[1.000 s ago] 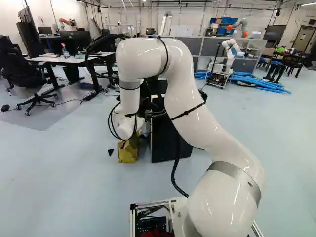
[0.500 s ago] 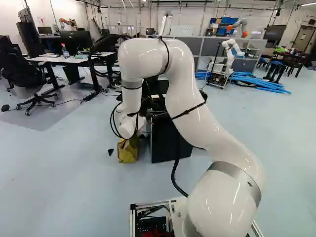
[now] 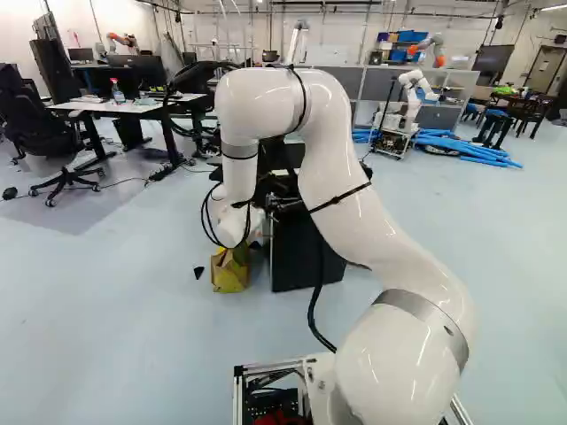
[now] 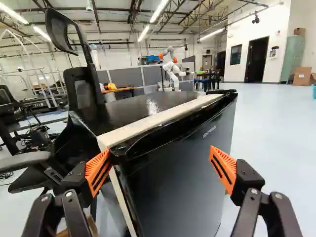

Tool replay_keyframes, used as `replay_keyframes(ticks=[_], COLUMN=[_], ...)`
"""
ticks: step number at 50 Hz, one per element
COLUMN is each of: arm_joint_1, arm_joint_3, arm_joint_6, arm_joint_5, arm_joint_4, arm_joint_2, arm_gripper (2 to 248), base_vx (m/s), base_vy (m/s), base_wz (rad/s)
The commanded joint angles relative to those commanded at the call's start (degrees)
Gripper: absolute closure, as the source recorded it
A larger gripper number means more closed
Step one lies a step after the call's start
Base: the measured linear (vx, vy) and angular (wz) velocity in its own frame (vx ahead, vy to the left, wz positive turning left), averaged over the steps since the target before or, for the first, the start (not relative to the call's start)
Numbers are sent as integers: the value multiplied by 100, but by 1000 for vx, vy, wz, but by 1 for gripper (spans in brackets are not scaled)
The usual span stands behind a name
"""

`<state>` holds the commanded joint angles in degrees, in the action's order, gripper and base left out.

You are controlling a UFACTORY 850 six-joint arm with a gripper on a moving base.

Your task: Grab a drink from the fridge

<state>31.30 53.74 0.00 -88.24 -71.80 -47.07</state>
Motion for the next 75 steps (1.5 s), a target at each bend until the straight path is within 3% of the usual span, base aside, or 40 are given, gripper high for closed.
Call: replay_keyframes(ticks=[25, 75], arm_joint_1=[28, 278], arm_joint_3=[-169, -1009], arm_joint_6=[0, 0], arm_joint_5=[-28, -28], arm_joint_4=[0, -140], arm_joint_2=[85, 499], arm_gripper=[3, 3], base_vx=[0, 0], base_vy=[0, 0], base_wz=[0, 0])
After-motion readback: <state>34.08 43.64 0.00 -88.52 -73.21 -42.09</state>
